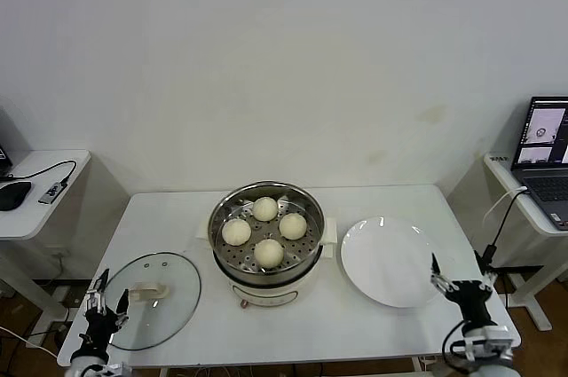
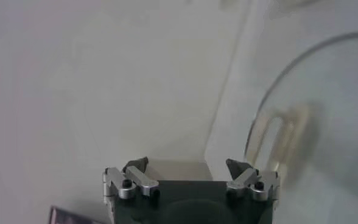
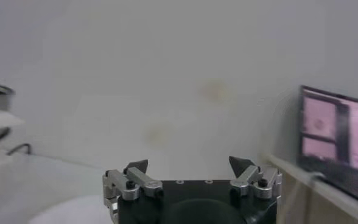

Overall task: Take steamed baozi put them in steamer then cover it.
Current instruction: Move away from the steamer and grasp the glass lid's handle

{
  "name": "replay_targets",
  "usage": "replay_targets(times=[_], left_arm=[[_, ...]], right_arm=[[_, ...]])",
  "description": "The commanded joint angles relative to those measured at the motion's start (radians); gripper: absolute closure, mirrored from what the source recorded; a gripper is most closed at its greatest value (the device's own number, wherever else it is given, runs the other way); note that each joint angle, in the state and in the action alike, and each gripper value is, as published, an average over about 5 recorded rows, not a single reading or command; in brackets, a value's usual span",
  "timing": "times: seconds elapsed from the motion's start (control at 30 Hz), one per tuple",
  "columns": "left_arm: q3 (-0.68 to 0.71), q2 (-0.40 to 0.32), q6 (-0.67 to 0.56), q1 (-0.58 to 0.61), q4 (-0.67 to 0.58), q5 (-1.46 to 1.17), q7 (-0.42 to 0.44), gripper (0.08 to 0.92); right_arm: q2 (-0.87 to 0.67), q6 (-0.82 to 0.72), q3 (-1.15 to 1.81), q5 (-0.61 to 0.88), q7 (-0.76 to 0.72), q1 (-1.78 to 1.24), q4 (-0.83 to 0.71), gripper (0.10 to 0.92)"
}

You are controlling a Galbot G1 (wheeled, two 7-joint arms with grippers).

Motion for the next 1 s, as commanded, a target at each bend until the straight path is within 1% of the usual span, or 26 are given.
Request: replay_targets(times=[0.03, 0.23, 0.57, 1.0], left_arm=[[0.008, 0.018, 0.006, 0.025, 0.007, 0.216, -0.006, 0.177], [0.044, 0.020, 0.013, 0.001, 0.041, 0.220, -0.004, 0.177], [0.099, 0.036, 0.018, -0.092, 0.119, 0.239, -0.001, 0.177], [0.155, 0.054, 0.035, -0.217, 0.177, 0.238, 0.017, 0.177]], right_arm=[[0.040, -0.013, 0.072, 0.010, 0.021, -0.045, 0.002, 0.203], [0.038, -0.021, 0.067, 0.032, 0.014, -0.049, 0.001, 0.203], [0.040, -0.014, 0.072, 0.002, 0.012, -0.056, 0.005, 0.203], [0.049, 0.003, 0.080, -0.040, 0.005, -0.074, 0.003, 0.203]])
